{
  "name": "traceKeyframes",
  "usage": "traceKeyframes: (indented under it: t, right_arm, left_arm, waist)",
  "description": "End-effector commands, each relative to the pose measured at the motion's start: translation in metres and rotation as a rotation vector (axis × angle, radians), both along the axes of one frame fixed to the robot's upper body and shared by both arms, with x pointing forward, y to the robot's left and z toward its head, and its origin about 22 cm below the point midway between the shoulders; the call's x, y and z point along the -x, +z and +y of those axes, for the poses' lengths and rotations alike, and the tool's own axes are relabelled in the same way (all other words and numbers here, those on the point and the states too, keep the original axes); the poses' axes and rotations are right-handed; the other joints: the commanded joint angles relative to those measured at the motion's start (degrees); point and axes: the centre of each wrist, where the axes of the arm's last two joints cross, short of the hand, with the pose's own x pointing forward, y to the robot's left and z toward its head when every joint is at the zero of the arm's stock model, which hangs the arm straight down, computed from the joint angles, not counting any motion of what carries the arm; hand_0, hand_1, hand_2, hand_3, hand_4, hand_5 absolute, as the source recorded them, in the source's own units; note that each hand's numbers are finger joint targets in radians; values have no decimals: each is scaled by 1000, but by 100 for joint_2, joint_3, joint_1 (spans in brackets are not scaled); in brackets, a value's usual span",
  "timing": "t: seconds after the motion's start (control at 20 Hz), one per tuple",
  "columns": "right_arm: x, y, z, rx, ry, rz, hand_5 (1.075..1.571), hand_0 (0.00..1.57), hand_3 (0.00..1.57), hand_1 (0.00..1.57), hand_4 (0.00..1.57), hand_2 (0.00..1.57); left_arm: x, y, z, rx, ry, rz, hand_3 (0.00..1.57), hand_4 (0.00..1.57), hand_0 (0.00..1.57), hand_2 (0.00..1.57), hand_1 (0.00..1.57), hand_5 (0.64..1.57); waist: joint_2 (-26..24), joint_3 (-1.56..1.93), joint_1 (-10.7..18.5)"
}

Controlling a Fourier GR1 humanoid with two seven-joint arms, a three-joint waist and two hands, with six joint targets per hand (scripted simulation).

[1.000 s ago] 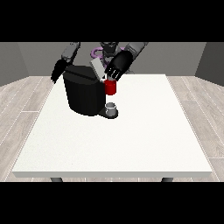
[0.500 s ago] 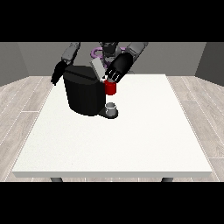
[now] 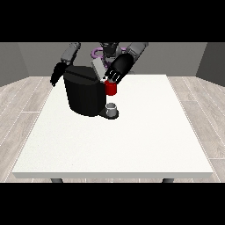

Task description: Insert the coffee pod into the coffee machine and close the lid

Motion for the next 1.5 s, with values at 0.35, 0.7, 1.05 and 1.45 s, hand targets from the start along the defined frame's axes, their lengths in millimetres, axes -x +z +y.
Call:
traceKeyframes:
  t: [0.35,0.7,1.05,1.45]
  right_arm:
    - [-15,21,-3,6,1,-55,1571,0,0,0,0,0]
    - [-8,24,-16,21,4,-19,1571,0,0,0,145,0]
    - [3,14,10,-1,38,-12,1571,0,0,0,0,0]
    - [-3,26,17,24,24,-48,1571,0,0,0,61,0]
  left_arm:
    - [2,30,-15,-15,-2,-129,1199,290,1241,1255,1241,1571]
    - [1,-3,5,-158,21,-107,1066,0,1173,1194,1173,1571]
    - [2,5,33,-88,40,-111,985,0,1117,1136,1117,1571]
    - [4,27,30,-55,8,-246,954,0,1247,1210,1247,1571]
  waist:
    - [314,0,-46]
    - [151,-2,-209]
    - [277,-3,-282]
    - [584,-4,-273]
